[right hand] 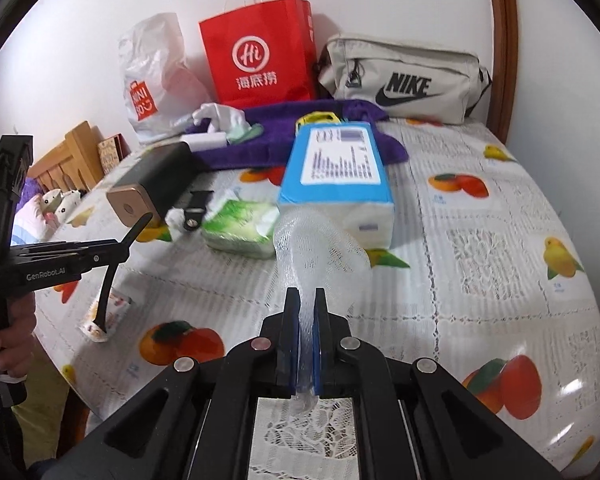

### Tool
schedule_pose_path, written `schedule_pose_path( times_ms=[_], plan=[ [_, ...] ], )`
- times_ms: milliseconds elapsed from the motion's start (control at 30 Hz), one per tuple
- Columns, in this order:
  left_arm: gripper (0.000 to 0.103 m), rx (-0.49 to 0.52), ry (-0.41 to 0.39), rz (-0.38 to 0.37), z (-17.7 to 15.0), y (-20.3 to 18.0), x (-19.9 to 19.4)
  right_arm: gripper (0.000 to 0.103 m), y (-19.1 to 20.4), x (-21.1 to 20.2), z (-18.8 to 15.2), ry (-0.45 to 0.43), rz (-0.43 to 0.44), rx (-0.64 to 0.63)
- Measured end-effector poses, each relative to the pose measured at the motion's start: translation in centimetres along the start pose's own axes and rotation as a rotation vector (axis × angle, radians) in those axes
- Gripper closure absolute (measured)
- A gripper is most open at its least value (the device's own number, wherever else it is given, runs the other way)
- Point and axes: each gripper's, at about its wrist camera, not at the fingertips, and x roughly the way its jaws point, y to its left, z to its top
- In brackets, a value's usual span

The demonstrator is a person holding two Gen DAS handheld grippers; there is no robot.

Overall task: Organize soft objects
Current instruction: 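Carry the watch strap and mesh bag onto the purple towel with both tools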

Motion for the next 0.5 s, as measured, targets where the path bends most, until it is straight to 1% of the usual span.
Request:
schedule_pose_path(
  times_ms=[100,233,300,400,500],
  plan=[
    [0.083,-0.028,-0.021,-0.029,0.5,0.5,-1.2,0.098,0.4,-0.6,0.7,-0.012,-0.002,-0.009],
    [0.083,-0.041,-0.042,-0.03,1.4,0.9,-2.3,0.098,0.5,-1.1,1.5,-0.021,0.003,-0.006],
    [0.083,-0.046,-0.055,-0.044,1.9,1.1,-3.0,0.098,0.7,-1.5,2.1,-0.03,0.004,-0.01],
    [0.083,-0.048,-0.071,-0.034,2.6,1.2,-3.7,0.098,1.1,-2.2,3.0,-0.051,0.021,-0.016],
    [0.083,-0.057,-0.082,-0.035,3.3,1.3,-4.1,0.098,1.3,-2.5,3.9,-0.064,0.02,-0.024]
  ],
)
